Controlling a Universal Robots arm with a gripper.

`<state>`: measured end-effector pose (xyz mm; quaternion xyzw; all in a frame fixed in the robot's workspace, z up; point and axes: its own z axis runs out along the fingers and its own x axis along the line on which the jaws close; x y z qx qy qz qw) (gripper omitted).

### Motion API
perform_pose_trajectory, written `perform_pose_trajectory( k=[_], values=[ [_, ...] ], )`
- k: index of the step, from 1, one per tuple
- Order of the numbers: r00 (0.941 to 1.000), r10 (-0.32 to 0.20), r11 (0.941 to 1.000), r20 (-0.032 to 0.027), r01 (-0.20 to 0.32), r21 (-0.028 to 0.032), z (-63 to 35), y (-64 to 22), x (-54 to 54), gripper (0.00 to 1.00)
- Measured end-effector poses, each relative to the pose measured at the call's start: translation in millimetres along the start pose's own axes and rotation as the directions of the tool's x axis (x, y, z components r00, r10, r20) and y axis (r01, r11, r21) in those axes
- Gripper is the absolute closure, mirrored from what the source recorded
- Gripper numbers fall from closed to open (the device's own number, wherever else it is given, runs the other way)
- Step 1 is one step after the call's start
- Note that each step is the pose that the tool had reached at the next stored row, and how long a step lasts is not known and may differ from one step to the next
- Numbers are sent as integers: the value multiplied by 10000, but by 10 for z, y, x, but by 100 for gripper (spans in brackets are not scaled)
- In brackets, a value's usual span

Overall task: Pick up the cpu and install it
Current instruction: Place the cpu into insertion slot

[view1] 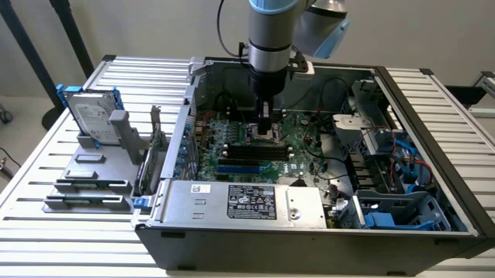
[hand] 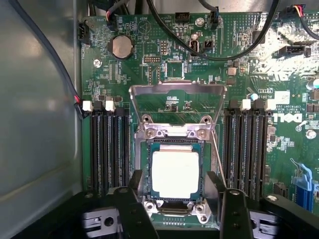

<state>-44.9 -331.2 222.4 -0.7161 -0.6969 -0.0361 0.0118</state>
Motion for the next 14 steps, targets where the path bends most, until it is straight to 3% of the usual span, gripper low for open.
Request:
perform_pose_trajectory(
  k=[2, 6, 8, 9, 10, 14],
  values=[
    [10000, 0, 10000, -23, 0, 0, -21, -27, 1, 52],
    [10000, 1, 10000, -42, -1, 3, -47, -112, -1, 64],
    [10000, 2, 10000, -41, -2, 6, -54, -174, -4, 76],
    [10000, 2, 10000, -42, -2, 8, -57, -206, -6, 76],
    [10000, 2, 10000, -42, -1, 11, -59, -242, -9, 87],
    [10000, 3, 10000, -41, -3, 17, -73, -383, -20, 89]
  ],
)
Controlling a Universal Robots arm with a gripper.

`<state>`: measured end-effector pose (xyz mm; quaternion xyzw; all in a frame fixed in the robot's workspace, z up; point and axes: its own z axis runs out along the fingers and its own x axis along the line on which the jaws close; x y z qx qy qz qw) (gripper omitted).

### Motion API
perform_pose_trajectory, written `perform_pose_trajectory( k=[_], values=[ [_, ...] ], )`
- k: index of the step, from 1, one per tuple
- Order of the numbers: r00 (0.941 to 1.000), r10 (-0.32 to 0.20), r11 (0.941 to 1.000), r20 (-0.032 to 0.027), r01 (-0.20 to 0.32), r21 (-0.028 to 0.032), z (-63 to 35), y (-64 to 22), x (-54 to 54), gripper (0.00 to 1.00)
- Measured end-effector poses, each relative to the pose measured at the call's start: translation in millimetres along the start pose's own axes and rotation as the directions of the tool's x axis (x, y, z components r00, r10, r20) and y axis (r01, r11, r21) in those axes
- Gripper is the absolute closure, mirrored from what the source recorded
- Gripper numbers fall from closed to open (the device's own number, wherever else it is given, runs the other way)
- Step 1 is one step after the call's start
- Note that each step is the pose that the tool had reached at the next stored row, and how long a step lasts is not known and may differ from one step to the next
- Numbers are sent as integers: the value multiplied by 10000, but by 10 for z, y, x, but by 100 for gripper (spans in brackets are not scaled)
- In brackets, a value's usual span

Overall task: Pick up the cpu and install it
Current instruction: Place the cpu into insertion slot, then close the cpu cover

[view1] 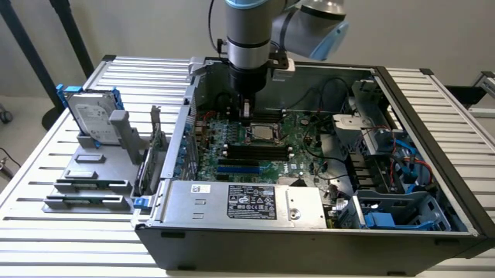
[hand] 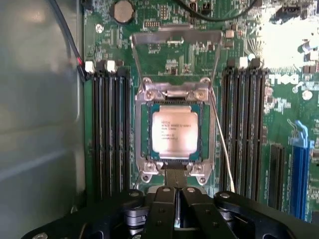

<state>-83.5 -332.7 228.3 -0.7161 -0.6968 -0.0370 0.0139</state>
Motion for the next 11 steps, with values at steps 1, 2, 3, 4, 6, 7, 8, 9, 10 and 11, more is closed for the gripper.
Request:
perform_pose_trajectory(
  k=[1, 2, 3, 4, 6, 7, 8, 9, 10, 11],
  values=[
    [10000, 0, 10000, 2, 0, 3, -10, -23, -2, 89],
    [10000, 1, 10000, 3, -1, 3, -28, -36, -1, 89],
    [10000, 1, 10000, 1, -1, 2, -45, -42, 0, 89],
    [10000, 0, 10000, 0, 0, 3, -50, -45, 1, 89],
    [10000, -1, 10000, -2, 1, 1, -50, -45, 1, 89],
    [10000, -1, 10000, -1, 1, 1, -50, -45, 1, 89],
    [10000, 0, 10000, -1, 0, 2, -50, -45, 1, 89],
    [10000, 0, 10000, 0, 0, 3, -51, -45, 1, 89],
    [10000, 0, 10000, 0, 0, 2, -51, -45, 1, 89],
    [10000, 0, 10000, 0, 0, 2, -50, -45, 1, 89]
  ],
)
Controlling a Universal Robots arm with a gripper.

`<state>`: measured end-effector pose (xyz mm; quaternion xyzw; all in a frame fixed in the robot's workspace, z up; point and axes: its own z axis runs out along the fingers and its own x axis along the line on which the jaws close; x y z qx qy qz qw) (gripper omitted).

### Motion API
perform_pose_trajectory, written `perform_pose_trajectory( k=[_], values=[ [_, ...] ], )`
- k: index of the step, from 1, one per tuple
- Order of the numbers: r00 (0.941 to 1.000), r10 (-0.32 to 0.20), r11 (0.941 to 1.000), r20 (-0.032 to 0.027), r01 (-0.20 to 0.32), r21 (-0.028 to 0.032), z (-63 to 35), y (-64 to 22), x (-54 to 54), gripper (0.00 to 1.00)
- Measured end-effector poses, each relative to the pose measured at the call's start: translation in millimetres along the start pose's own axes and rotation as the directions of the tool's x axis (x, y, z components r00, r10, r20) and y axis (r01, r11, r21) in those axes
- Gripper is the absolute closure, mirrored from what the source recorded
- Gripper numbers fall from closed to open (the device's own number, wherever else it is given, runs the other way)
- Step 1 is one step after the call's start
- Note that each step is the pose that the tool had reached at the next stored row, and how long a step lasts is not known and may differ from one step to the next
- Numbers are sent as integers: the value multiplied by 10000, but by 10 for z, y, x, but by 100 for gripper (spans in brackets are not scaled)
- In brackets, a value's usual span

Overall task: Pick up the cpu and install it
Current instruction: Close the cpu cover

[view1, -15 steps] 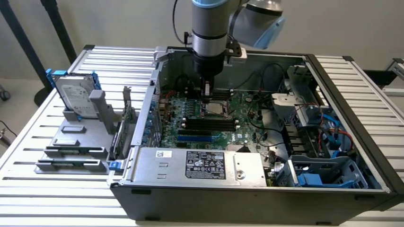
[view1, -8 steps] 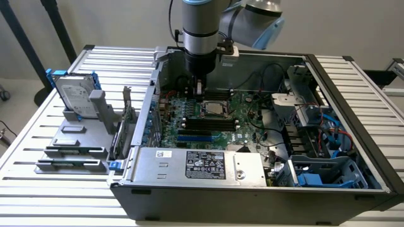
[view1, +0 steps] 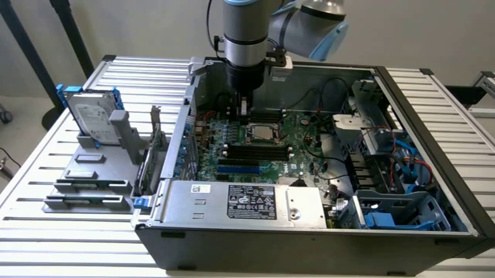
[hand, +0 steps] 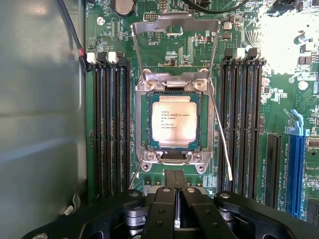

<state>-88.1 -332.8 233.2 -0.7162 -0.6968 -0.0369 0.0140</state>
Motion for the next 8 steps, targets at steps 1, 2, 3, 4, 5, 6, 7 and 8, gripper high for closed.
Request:
perform_pose_trajectory(
  k=[1, 2, 3, 4, 5, 6, 7, 8],
  values=[
    [10000, 0, 10000, 0, 0, 0, 0, 0, 0, 89],
    [10000, 0, 10000, 0, 0, 0, 0, 0, 0, 89],
    [10000, 0, 10000, 0, 0, 0, 0, 0, 0, 89],
    [10000, 0, 10000, 0, 0, 0, 0, 0, 0, 89],
    [10000, 0, 10000, 1, 0, 0, 0, 0, 0, 89],
    [10000, 0, 10000, 0, 0, 0, 0, 0, 0, 89],
    [10000, 0, 10000, 0, 0, 0, 0, 0, 0, 89],
    [10000, 0, 10000, 0, 0, 0, 0, 0, 0, 89]
  ],
)
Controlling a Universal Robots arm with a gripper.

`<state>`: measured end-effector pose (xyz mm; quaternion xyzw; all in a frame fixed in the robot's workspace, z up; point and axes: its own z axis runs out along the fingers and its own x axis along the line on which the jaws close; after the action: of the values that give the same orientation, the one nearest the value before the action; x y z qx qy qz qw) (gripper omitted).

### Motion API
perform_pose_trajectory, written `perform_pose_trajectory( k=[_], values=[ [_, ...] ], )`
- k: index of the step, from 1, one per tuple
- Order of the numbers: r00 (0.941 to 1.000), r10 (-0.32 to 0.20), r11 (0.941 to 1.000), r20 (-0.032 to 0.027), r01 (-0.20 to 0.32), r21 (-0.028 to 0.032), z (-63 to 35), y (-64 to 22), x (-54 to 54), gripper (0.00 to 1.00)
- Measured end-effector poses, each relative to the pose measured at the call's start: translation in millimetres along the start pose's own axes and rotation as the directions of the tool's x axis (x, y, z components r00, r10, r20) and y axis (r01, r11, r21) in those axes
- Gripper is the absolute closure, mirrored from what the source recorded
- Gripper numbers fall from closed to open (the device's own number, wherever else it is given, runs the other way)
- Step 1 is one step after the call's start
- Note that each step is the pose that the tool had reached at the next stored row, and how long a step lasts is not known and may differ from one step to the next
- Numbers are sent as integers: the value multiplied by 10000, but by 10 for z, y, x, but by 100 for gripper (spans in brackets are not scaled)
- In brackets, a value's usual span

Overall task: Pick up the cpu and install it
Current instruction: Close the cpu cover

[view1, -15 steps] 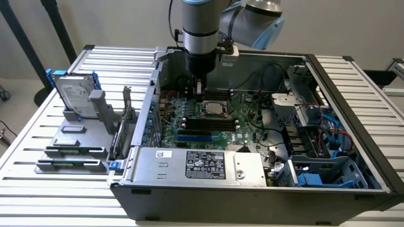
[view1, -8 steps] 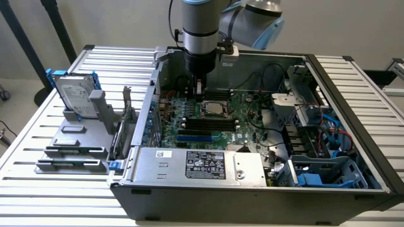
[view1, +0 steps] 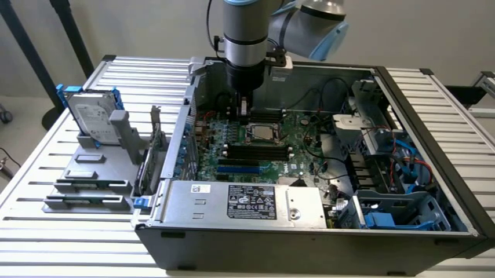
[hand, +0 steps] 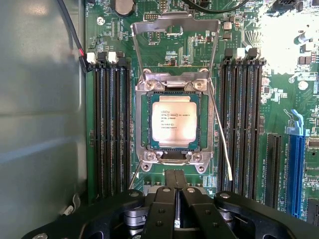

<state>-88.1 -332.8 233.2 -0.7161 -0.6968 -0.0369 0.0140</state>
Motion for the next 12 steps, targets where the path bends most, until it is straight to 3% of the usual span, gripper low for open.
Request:
perform_pose_trajectory(
  k=[4, 12],
  values=[
    [10000, 3, 10000, 2, -3, 29, -25, 34, 2, 89],
    [10000, 23, 9995, 10, -23, 322, -248, 370, 28, 89]
  ],
)
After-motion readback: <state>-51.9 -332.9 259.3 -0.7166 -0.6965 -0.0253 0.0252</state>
